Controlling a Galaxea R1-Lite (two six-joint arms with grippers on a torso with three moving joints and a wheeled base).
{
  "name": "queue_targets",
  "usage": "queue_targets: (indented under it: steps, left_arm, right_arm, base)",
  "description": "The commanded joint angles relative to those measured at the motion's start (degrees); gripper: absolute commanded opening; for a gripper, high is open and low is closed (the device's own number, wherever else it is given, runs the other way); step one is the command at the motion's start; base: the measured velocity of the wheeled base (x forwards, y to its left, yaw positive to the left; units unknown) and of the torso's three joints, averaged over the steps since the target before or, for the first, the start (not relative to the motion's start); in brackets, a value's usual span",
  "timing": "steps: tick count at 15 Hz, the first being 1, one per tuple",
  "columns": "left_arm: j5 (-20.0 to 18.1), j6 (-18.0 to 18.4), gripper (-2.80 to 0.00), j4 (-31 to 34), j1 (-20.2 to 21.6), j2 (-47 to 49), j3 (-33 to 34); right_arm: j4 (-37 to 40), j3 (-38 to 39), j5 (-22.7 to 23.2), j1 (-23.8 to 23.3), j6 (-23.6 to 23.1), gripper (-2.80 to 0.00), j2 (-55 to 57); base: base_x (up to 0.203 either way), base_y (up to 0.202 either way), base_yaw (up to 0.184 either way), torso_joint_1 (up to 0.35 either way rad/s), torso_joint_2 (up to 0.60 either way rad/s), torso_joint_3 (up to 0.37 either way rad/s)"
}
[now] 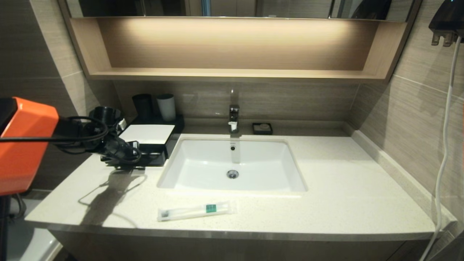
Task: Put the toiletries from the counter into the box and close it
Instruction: Open the drawer
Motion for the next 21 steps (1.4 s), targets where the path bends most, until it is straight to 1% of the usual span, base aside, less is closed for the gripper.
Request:
queue_targets:
  steps: [1,4,9,14,21]
  left_arm:
    - [-0.02,-0.12,-2.80,0.05,0.03,-0.22,0.02]
    - [0.06,-0.05,-2.80,0.19,0.03,-0.73,0.02]
    - [0.06,0.13,-2.80,3.82,0.03,-1.00,-0.60]
    - [-0.02,1.19,-2.80,6.94,0.47,-1.00,-0.60]
    - [-0.02,1.62,-2.80,8.69,0.64,-3.08,0.05]
  right_arm:
    - [0.00,0.00,0.00,0.00,0.00,-2.80,0.00]
    - [0.00,0.00,0.00,0.00,0.00,-2.80,0.00]
    - [0.00,0.00,0.00,0.00,0.00,-2.80,0.00]
    - [0.00,0.00,0.00,0.08,0.00,-2.80,0.00]
    - [0.00,0.00,0.00,0.00,0.00,-2.80,0.00]
  base:
    - [0.000,0.000,0.000,0.000,0.00,0.000]
    - [0.000,0.000,0.000,0.000,0.00,0.000]
    - [0.000,0.000,0.000,0.000,0.00,0.000]
    - [0.000,0.000,0.000,0.000,0.00,0.000]
    - [0.000,0.000,0.000,0.000,0.00,0.000]
